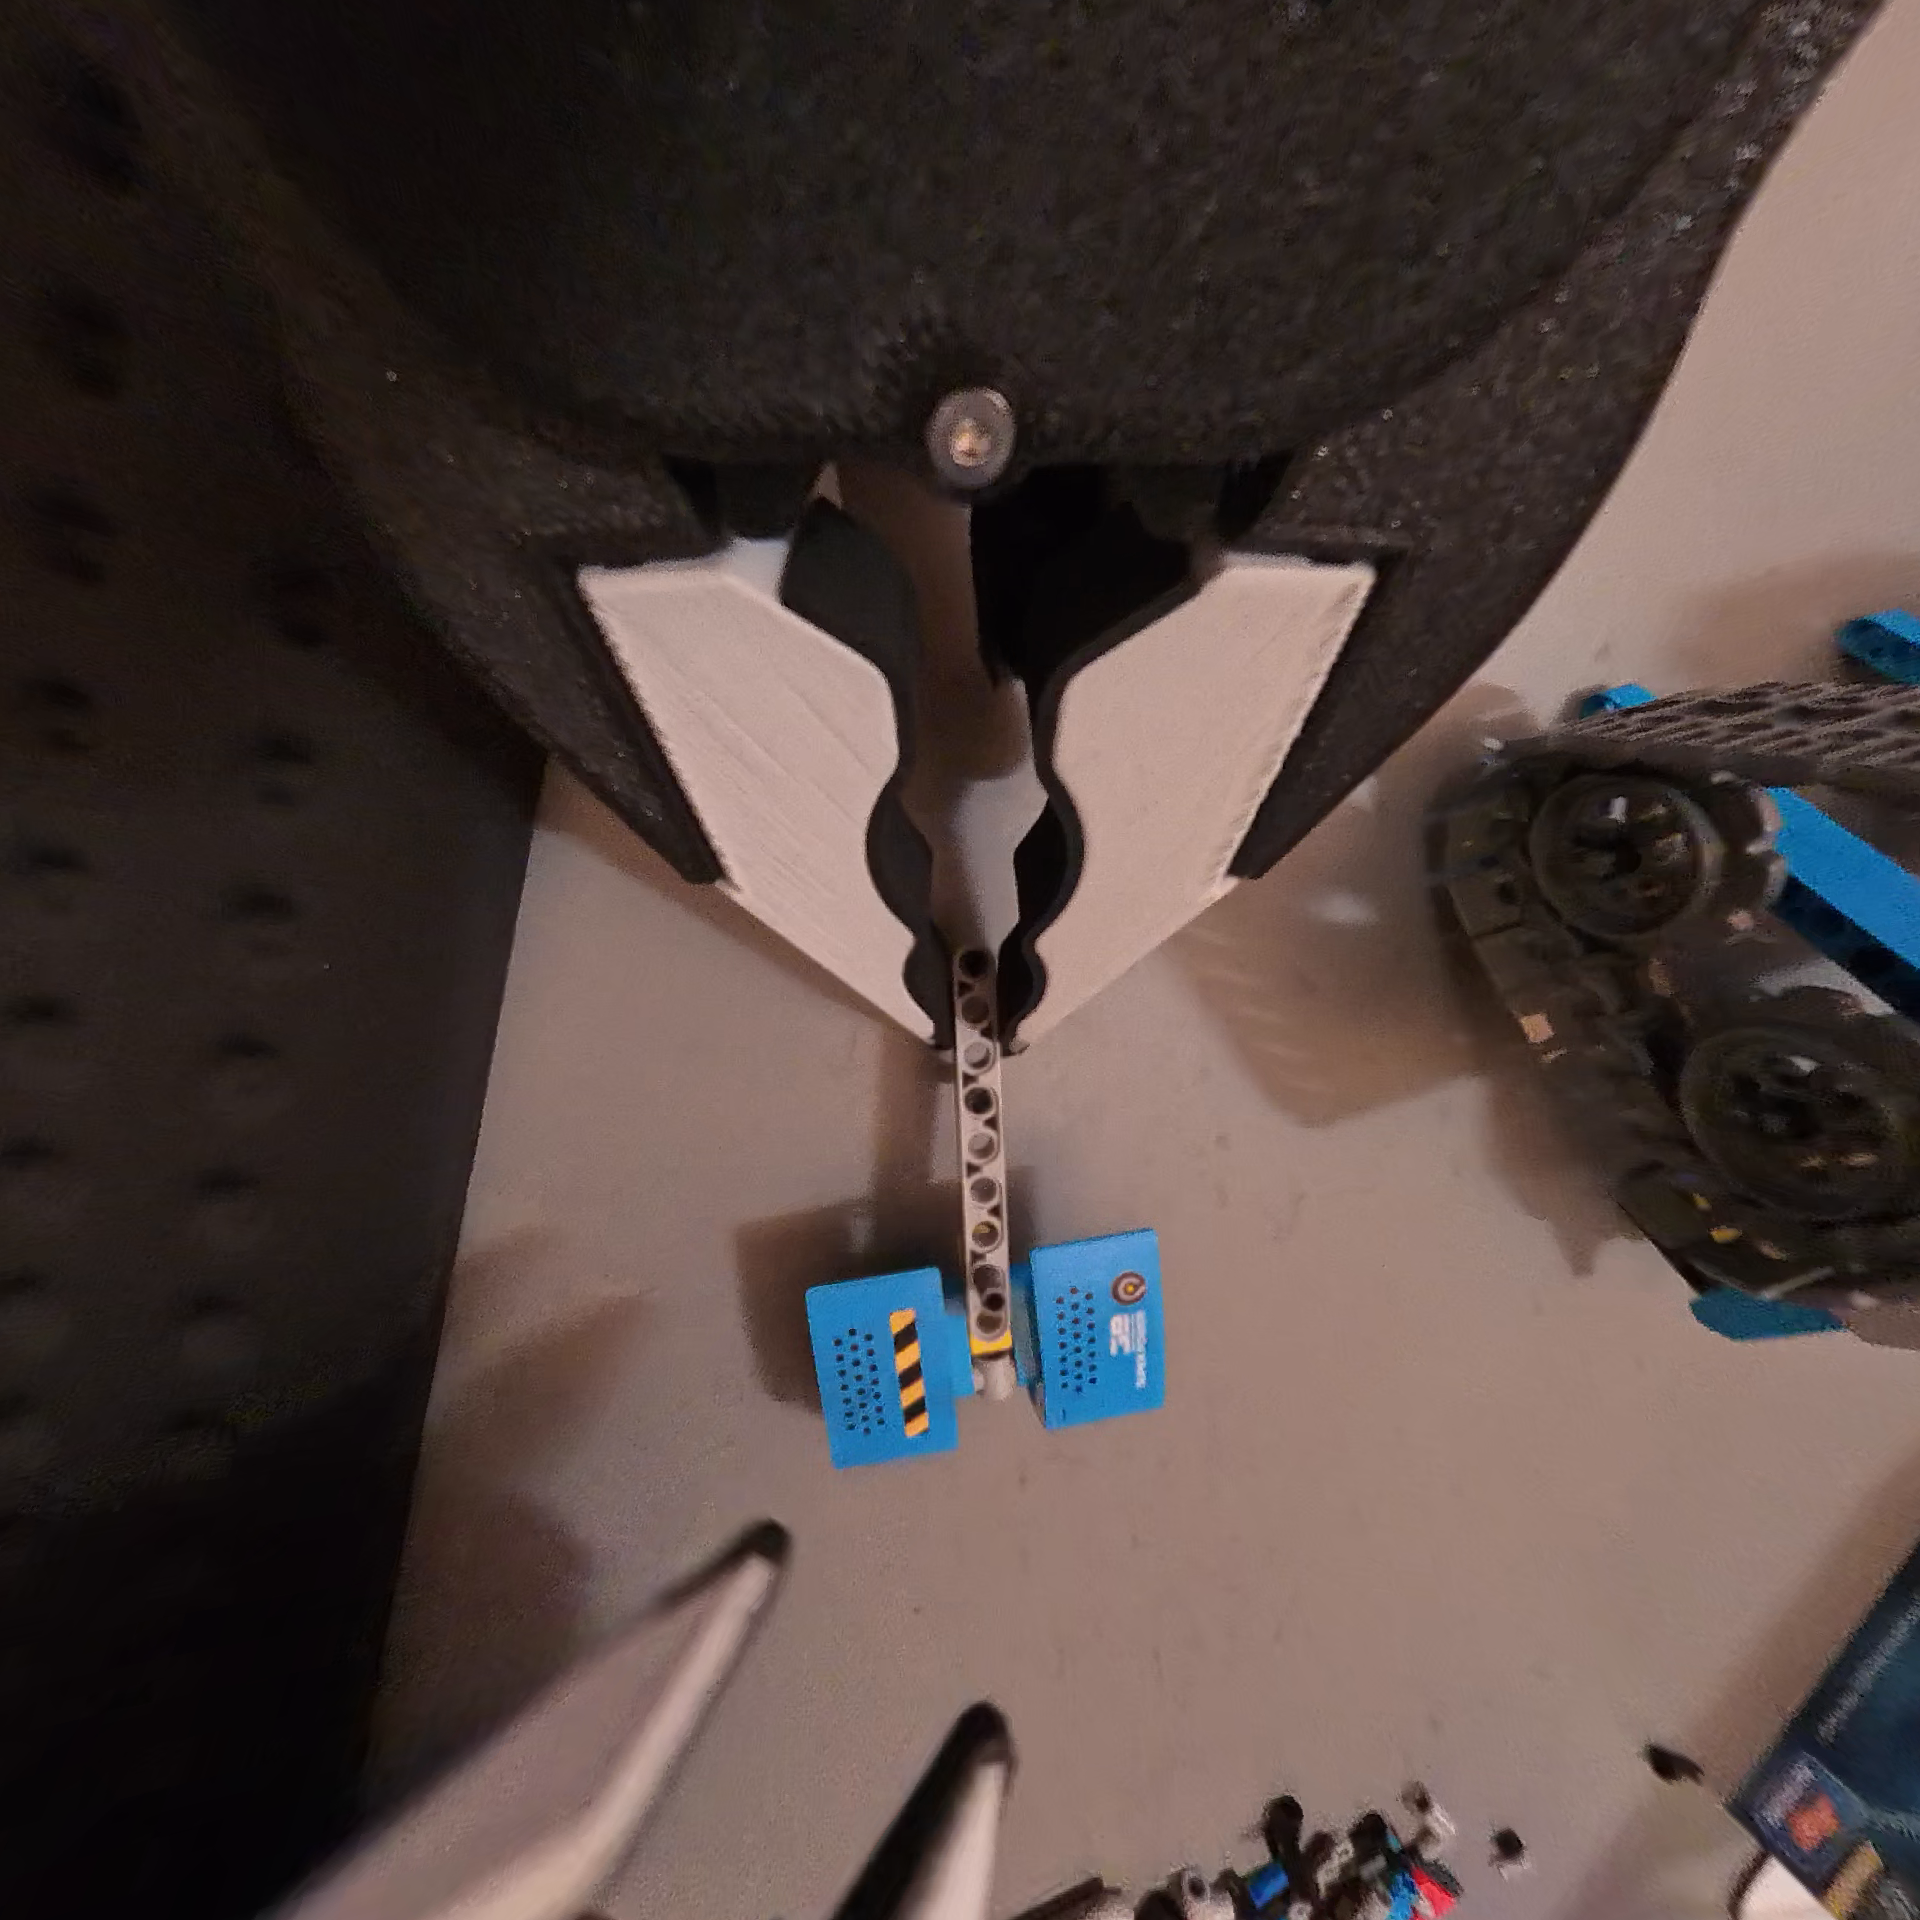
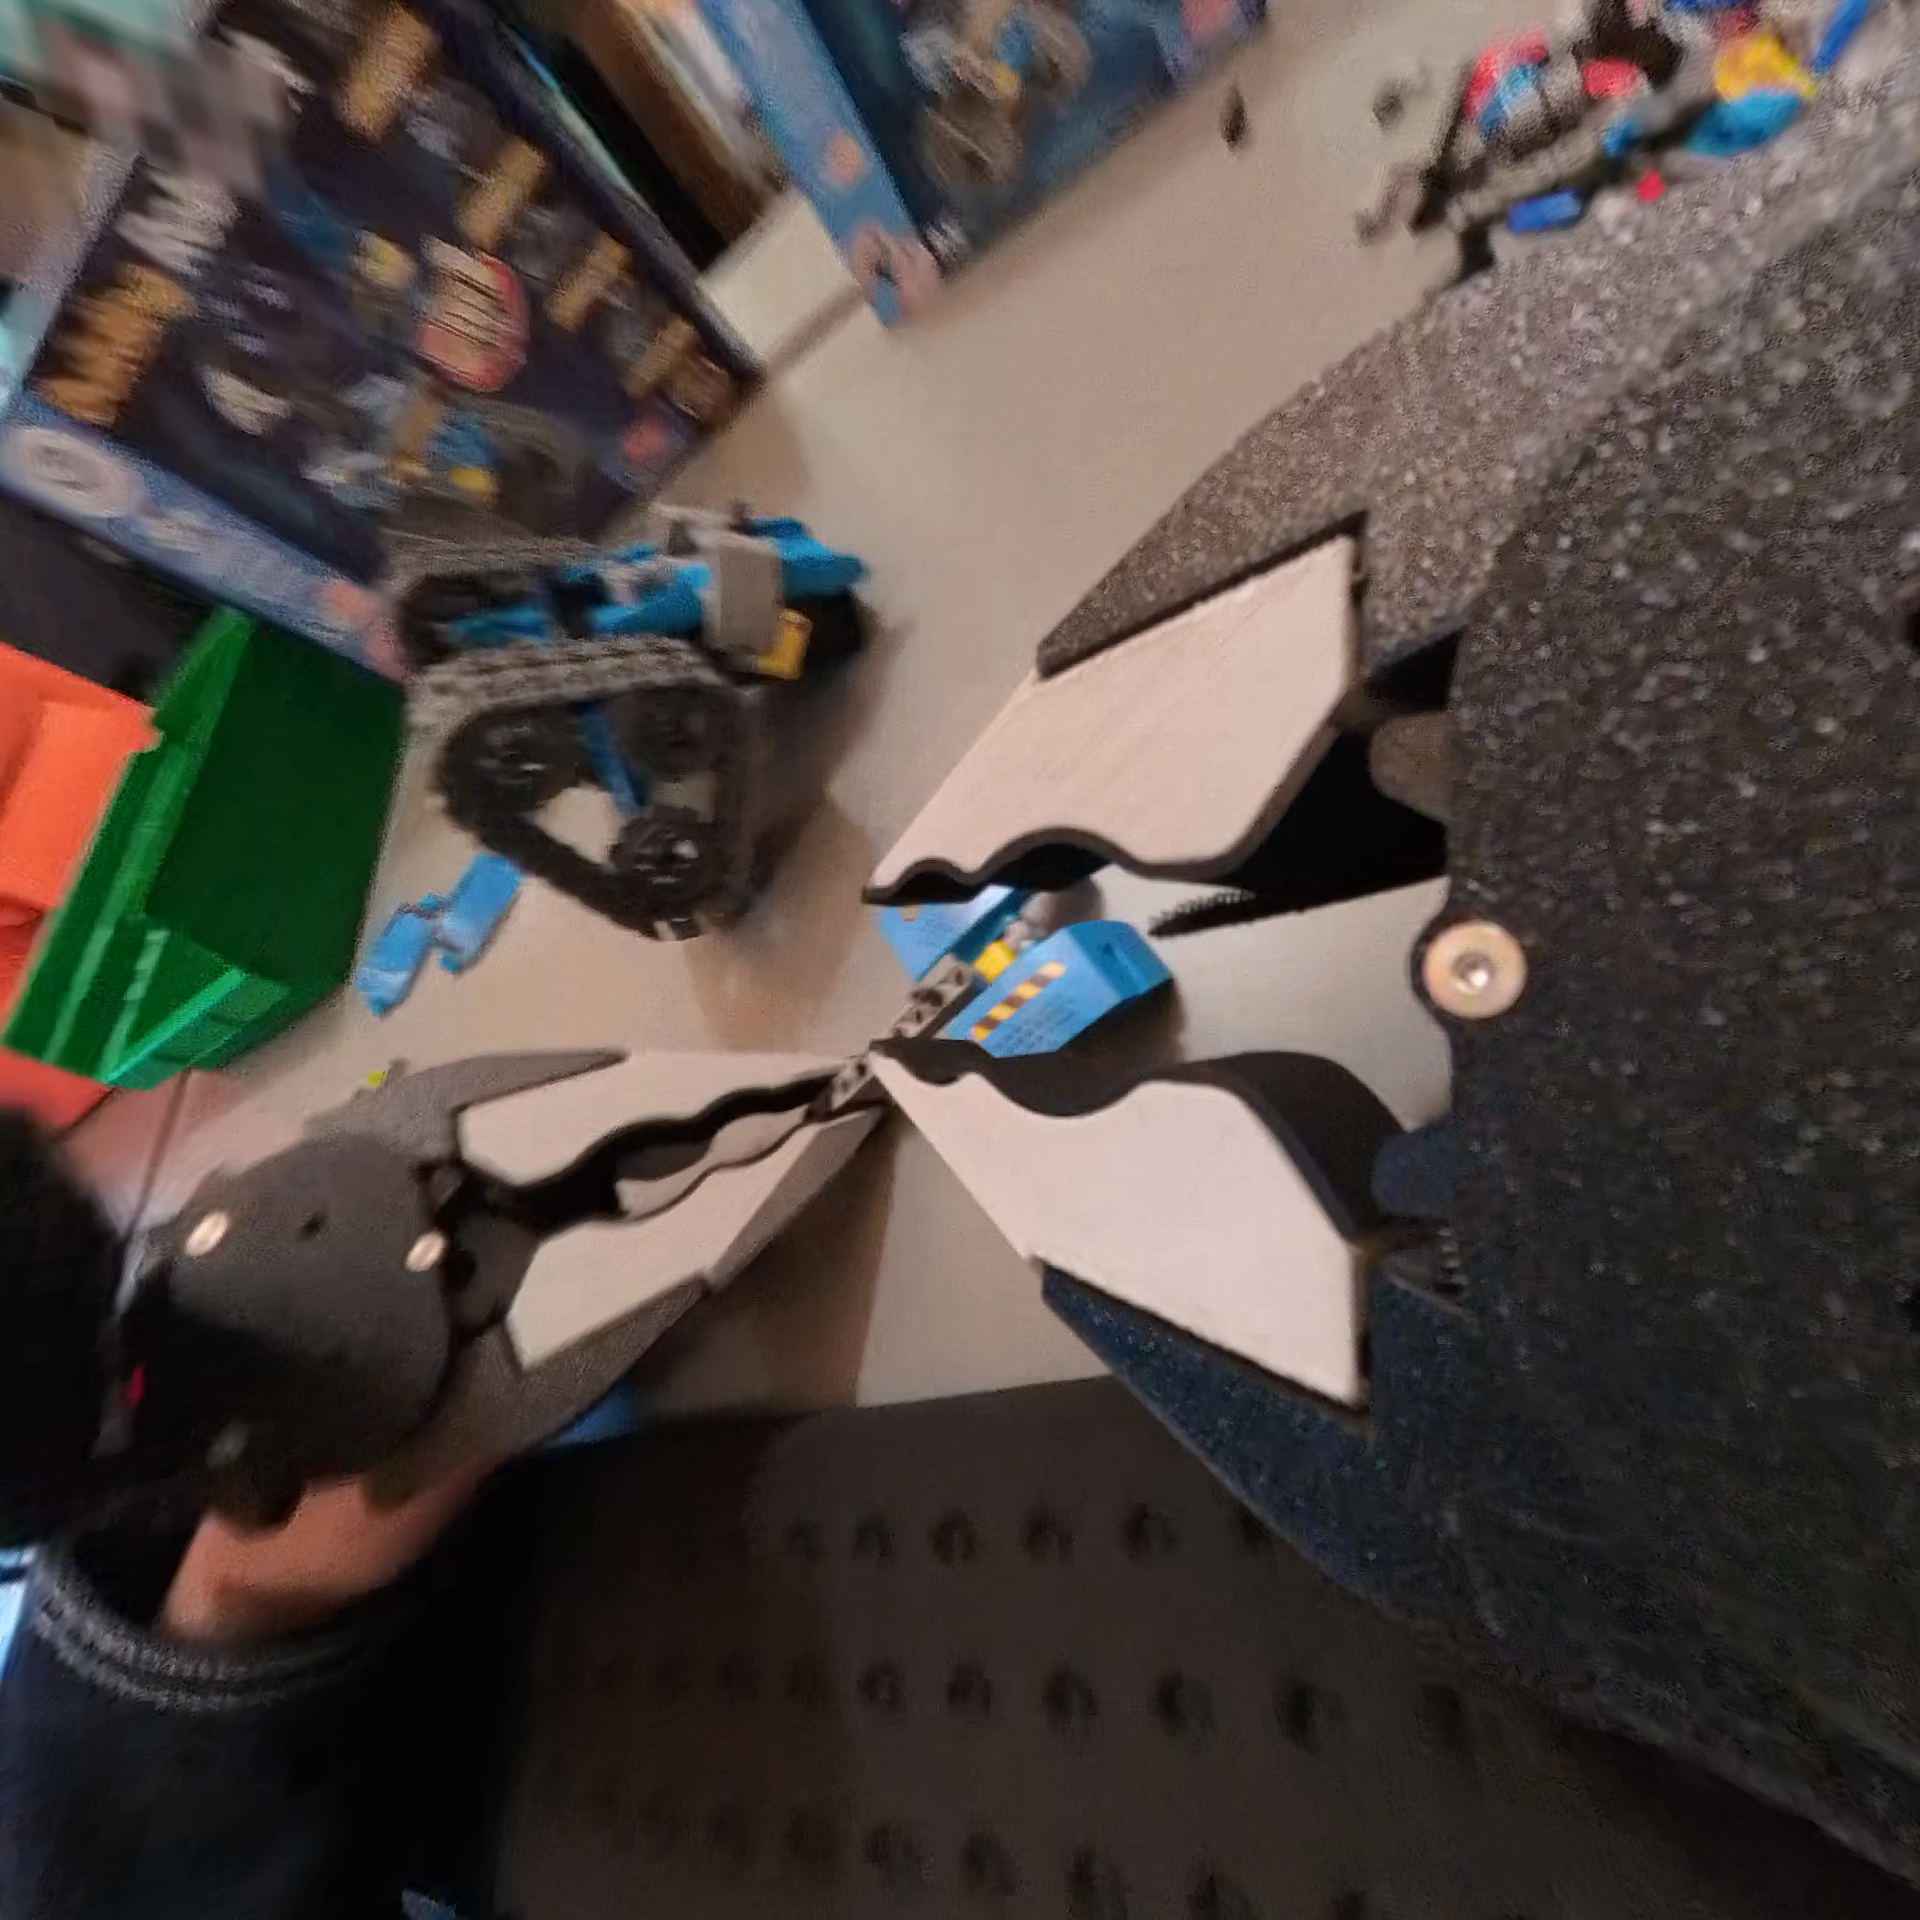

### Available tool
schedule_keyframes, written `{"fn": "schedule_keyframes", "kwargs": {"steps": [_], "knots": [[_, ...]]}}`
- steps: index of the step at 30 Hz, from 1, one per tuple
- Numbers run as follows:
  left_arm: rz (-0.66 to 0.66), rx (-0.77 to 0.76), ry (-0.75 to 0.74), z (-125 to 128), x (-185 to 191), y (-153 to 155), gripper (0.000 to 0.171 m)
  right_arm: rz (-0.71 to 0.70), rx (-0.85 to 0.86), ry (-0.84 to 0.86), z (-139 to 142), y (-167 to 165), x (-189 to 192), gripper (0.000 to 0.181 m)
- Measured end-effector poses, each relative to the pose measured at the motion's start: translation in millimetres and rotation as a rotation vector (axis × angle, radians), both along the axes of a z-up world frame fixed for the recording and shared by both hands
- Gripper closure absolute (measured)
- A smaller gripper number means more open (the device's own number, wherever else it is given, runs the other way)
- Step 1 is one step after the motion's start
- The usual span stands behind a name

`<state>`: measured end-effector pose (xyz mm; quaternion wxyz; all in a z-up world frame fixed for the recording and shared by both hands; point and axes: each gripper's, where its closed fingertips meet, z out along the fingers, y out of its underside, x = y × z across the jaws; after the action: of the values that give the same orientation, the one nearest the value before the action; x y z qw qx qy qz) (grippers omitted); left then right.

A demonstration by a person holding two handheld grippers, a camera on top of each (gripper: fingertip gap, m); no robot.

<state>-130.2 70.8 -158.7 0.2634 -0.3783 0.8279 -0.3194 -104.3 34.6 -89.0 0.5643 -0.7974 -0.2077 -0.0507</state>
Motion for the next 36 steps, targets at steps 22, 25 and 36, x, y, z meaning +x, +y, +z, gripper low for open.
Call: {"fn": "schedule_keyframes", "kwargs": {"steps": [22,25,36], "knots": [[-0.002,-0.123,-0.015,13.6,23.7,-16.1,0.165,-0.013,-0.283,0.214,-45.7,27.4,1.9,0.178],[0.0,-0.132,-0.008,13.2,23.8,-16.0,0.165,-0.01,-0.278,0.152,-47.8,29.0,1.5,0.18],[0.054,-0.222,0.018,16.0,32.4,-16.9,0.164,-0.036,-0.271,0.249,-37.9,28.2,9.6,0.181]]}}
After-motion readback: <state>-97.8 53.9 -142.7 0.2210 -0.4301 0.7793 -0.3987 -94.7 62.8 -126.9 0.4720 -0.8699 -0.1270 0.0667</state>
